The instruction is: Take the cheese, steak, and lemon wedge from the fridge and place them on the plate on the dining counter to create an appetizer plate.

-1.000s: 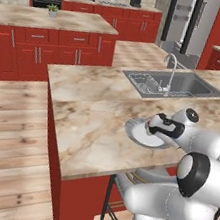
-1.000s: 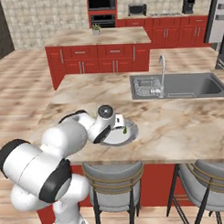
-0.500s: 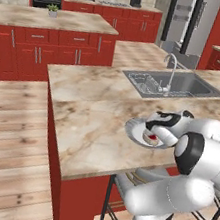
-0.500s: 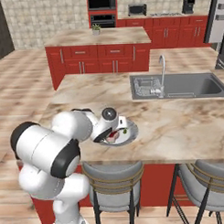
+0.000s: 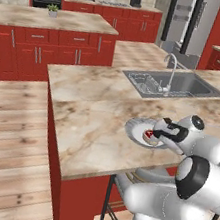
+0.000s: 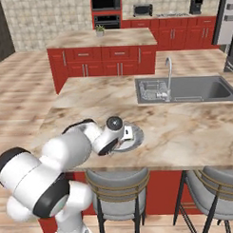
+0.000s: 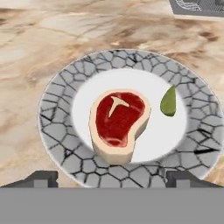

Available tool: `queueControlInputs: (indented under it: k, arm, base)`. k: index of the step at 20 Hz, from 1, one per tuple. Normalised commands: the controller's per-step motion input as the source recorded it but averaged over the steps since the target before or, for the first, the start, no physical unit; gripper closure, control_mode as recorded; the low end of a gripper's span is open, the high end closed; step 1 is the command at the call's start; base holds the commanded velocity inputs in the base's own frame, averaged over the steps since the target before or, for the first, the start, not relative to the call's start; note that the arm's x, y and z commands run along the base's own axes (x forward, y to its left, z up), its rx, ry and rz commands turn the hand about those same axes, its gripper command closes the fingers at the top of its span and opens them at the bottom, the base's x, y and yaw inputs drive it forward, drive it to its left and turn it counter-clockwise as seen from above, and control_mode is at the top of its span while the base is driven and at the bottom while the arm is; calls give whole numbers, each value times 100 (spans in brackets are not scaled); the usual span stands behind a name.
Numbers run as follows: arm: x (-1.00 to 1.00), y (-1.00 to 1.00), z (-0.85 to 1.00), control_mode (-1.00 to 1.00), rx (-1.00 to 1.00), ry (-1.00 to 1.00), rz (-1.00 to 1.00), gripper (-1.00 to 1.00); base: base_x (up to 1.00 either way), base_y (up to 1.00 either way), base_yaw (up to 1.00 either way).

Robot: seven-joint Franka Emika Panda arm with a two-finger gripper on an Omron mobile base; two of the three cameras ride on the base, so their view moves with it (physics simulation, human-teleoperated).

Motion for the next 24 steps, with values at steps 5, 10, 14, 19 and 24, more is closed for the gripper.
queueControlInputs:
  k: [5, 10, 14, 19, 24]
  arm:
    - [-98, -3, 82, -100, 0, 14, 0, -100]
    - [-90, 0, 100, -100, 0, 2, -2, -100]
    - [-99, 0, 100, -100, 0, -7, -3, -100]
    - [-94, 5, 97, -100, 0, -11, -1, -100]
    - [-46, 38, 74, -100, -2, -1, -4, -100]
  base:
    - [0, 0, 0]
    - [0, 0, 0]
    - [0, 0, 0]
    - [0, 0, 0]
    - [0, 0, 0]
